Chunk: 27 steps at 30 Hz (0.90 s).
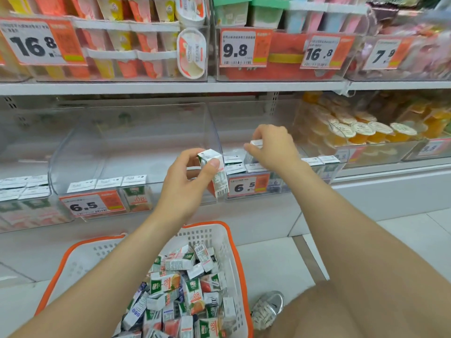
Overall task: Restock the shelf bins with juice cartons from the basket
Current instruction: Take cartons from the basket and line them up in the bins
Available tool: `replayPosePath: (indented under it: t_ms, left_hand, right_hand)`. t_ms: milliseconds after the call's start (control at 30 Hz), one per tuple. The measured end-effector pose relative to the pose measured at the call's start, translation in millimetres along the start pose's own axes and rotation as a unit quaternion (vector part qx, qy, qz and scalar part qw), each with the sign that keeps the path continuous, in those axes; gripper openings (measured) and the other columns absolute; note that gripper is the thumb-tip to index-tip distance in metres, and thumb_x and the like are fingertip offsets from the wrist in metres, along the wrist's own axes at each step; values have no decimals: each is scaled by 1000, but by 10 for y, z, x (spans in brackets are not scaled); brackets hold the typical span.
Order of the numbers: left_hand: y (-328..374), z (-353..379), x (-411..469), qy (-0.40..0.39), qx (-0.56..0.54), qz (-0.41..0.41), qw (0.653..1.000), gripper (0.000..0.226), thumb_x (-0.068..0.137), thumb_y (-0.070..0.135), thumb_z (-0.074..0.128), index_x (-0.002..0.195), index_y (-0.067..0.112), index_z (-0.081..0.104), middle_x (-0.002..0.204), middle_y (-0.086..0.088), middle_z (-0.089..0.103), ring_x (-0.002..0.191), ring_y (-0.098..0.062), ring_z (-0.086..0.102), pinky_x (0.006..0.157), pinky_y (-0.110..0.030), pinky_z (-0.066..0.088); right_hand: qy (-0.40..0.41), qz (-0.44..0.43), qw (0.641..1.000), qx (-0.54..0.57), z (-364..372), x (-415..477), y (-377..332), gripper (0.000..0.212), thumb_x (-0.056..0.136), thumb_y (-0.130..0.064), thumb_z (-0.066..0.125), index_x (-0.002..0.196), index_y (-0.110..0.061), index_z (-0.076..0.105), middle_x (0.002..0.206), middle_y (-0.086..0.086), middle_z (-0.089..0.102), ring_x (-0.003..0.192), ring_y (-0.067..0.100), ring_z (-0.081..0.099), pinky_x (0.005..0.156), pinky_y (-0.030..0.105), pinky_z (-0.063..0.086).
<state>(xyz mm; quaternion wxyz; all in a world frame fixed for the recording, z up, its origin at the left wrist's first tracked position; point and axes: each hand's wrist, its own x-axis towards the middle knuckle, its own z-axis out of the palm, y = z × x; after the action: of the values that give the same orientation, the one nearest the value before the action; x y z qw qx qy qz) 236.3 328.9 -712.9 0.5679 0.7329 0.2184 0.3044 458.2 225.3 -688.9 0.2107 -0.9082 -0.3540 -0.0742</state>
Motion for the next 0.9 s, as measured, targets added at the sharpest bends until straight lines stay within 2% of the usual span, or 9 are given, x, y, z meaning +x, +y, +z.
replayPosePath:
  t_ms: [100, 233, 333, 400, 467, 567, 633, 733, 900]
  left_hand:
    - [-78, -100, 56, -29, -1, -10, 1000, 30, 98, 43, 69, 126, 35, 67, 118, 7, 73, 109, -12, 70, 99, -42, 57]
    - [-84, -226, 110, -41, -13, -25, 999, 46, 89, 48, 70, 131, 30, 64, 121, 6, 73, 112, -13, 70, 100, -39, 57]
    - [-68, -285, 139, -43, -53, -46, 997, 37, 95, 35, 68, 129, 21, 65, 117, -2, 76, 107, -18, 74, 97, -39, 59]
    - [-34, -323, 145, -57, -71, -50, 995, 24, 103, 27, 62, 125, 19, 67, 112, -1, 79, 102, -17, 75, 89, -33, 61]
    - [-2, -370, 149, -65, -76, -55, 993, 25, 108, 27, 55, 127, 18, 67, 112, 0, 79, 101, -14, 75, 84, -29, 61]
    - [69, -494, 153, -77, -81, -63, 992, 30, 110, 33, 50, 130, 19, 68, 116, -4, 77, 102, -17, 73, 84, -36, 60]
    - [144, -600, 126, -79, -94, -64, 990, 33, 108, 35, 51, 130, 16, 66, 113, -9, 77, 95, -23, 73, 78, -41, 61]
    - [230, -781, 49, -67, -128, -88, 986, 42, 98, 45, 57, 122, 11, 63, 100, -14, 77, 88, -30, 72, 80, -49, 58]
    - [306, -1251, -83, -88, -85, -97, 988, 36, 104, 44, 57, 113, 10, 64, 105, -23, 72, 89, -31, 70, 78, -52, 58]
  right_hand:
    - [-84, 4, 996, 0, 123, 92, -18, 34, 98, -47, 63, 100, -15, 73, 103, 12, 72, 97, 36, 66, 82, 42, 56]
    - [-159, -42, 986, -11, 217, 134, 18, 46, 105, -38, 43, 80, -6, 65, 79, 15, 69, 84, 41, 63, 72, 45, 53]
    - [-173, -36, 984, -9, 207, 123, 18, 56, 111, -41, 26, 93, -7, 66, 97, 17, 70, 96, 41, 58, 88, 47, 50]
    - [-139, -20, 988, -67, 160, 78, -48, 52, 111, -41, 24, 105, -10, 65, 111, 17, 70, 105, 40, 54, 98, 48, 40]
    - [-30, -20, 995, -98, 84, 8, -195, 38, 109, -34, 30, 106, -16, 64, 109, 13, 69, 106, 39, 53, 88, 45, 34]
    - [126, -88, 980, 124, -96, -266, -616, 24, 98, -24, 50, 106, -25, 72, 98, -3, 74, 99, 24, 63, 85, 37, 47]
    - [55, -128, 949, 281, -181, -496, -881, 23, 96, -24, 61, 115, -28, 73, 101, -10, 73, 94, 10, 66, 84, 25, 51]
    - [-127, -195, 928, 291, -161, -690, -1126, 34, 103, -34, 60, 137, -29, 64, 120, -13, 71, 103, 8, 67, 85, 24, 53]
    - [-149, -205, 924, 286, -45, -699, -1488, 22, 104, -35, 62, 122, -25, 71, 108, -14, 74, 94, 2, 66, 70, 12, 41]
